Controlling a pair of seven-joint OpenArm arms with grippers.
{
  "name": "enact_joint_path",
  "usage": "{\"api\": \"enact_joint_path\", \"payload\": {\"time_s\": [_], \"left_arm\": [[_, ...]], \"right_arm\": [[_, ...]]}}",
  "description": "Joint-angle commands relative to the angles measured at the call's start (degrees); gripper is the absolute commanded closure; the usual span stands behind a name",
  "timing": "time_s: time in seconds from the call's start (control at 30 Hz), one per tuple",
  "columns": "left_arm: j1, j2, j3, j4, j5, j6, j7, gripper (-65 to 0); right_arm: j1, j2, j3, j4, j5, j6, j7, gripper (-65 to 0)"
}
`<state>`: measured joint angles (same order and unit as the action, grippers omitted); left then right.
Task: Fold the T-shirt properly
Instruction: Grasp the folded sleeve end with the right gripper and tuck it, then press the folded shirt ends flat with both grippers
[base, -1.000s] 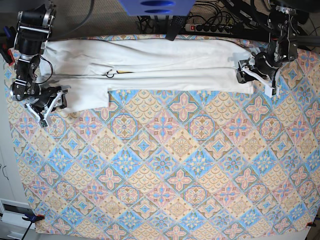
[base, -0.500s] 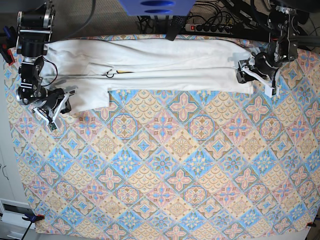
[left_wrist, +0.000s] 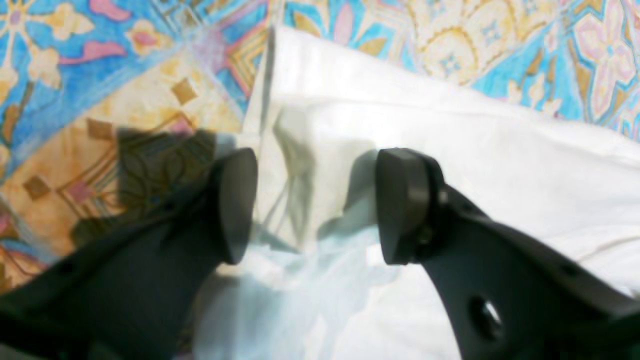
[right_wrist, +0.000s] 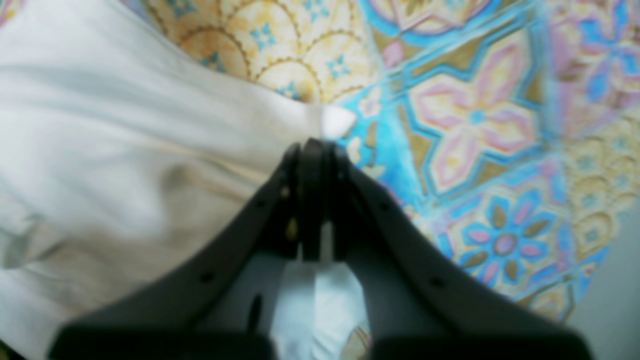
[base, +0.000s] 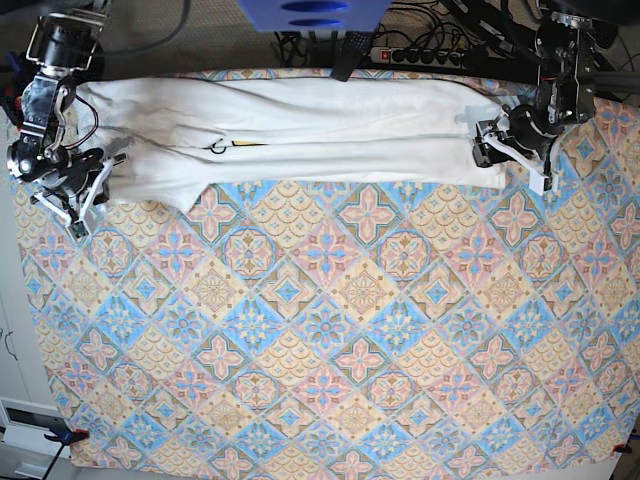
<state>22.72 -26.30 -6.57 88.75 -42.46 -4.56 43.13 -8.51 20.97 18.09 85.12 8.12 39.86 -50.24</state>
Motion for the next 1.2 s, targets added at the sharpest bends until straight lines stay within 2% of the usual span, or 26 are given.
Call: {"api": "enact_joint_path", "payload": {"time_s": [0.0, 0.37, 0.63, 0.77, 0.9, 0.97, 1.17], "left_arm": [[-0.2, -0.7, -0.4, 0.7, -0.3, -0.1, -0.7, -37.9], [-0.3, -0.6, -0.4, 0.7, -0.3, -0.1, -0.8, -37.9], [-0.3, -0.6, -0.5, 0.7, -0.3, -0.1, -0.8, -37.9], [-0.3, -0.6, -0.5, 0.7, -0.3, -0.1, -0.8, -37.9], [-0.3, -0.6, -0.5, 0.7, -0.3, -0.1, -0.8, -37.9], [-0.3, -0.6, -0.5, 0.7, -0.3, -0.1, -0.8, -37.9], [-0.3, -0.8, -0.5, 0.7, -0.3, -0.1, -0.8, -37.9]], "right_arm": [[-0.8, 0.9, 0.7, 3.3, 0.9, 0.1, -0.2, -0.3], [-15.1, -2.6, 1.0, 25.0, 1.0, 0.1, -4.3, -0.3], [-22.4, -2.7, 5.8, 26.5, 0.9, 0.1, -3.8, -0.3], [-22.8, -2.7, 7.9, 26.5, 0.9, 0.1, -3.8, -0.2], [-22.0, -2.7, 7.3, 25.9, 0.8, 0.1, -4.2, -0.8], [-20.5, -2.7, 5.7, 25.9, 0.5, 0.1, -4.2, -3.6], [-17.6, -2.7, 4.8, 25.4, 0.5, 0.1, -4.1, -20.9]]}}
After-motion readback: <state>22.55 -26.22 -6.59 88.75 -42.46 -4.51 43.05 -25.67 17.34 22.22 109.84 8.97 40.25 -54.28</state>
